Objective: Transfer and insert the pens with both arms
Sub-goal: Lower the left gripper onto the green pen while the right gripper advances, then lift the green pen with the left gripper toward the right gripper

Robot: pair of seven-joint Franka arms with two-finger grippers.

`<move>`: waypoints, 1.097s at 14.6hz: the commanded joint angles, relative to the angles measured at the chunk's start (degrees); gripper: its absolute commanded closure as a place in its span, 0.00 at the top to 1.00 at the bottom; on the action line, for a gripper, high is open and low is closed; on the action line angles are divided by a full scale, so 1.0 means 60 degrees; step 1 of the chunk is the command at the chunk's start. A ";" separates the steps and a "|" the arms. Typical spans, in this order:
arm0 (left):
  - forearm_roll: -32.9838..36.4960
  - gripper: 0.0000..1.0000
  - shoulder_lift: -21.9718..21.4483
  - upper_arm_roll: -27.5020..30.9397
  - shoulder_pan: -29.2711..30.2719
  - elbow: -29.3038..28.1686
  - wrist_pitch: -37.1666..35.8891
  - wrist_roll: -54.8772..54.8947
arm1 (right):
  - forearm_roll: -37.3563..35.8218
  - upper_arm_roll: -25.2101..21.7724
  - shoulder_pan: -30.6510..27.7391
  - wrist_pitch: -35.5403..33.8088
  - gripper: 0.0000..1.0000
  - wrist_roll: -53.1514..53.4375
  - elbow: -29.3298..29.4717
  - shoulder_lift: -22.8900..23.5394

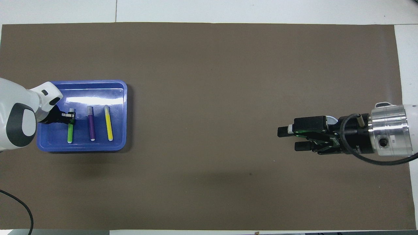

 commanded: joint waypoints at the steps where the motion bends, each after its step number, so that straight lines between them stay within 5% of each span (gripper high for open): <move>1: 0.0082 0.00 0.0130 0.0006 -0.0170 0.1097 -0.1422 -0.0912 | 0.0253 0.0131 -0.0123 0.0152 1.00 -0.0002 -0.0185 -0.0182; 9: -0.1981 0.00 -0.0366 -0.0038 -0.1677 0.3385 -0.5527 -0.6487 | 0.0546 0.0014 -0.0270 0.0138 1.00 0.0100 -0.0185 -0.0167; 16: -0.4996 0.00 -0.1787 -0.0053 -0.3551 0.3079 -0.5472 -1.4088 | 0.0869 0.0043 -0.0123 0.0240 1.00 0.0745 -0.0199 -0.0182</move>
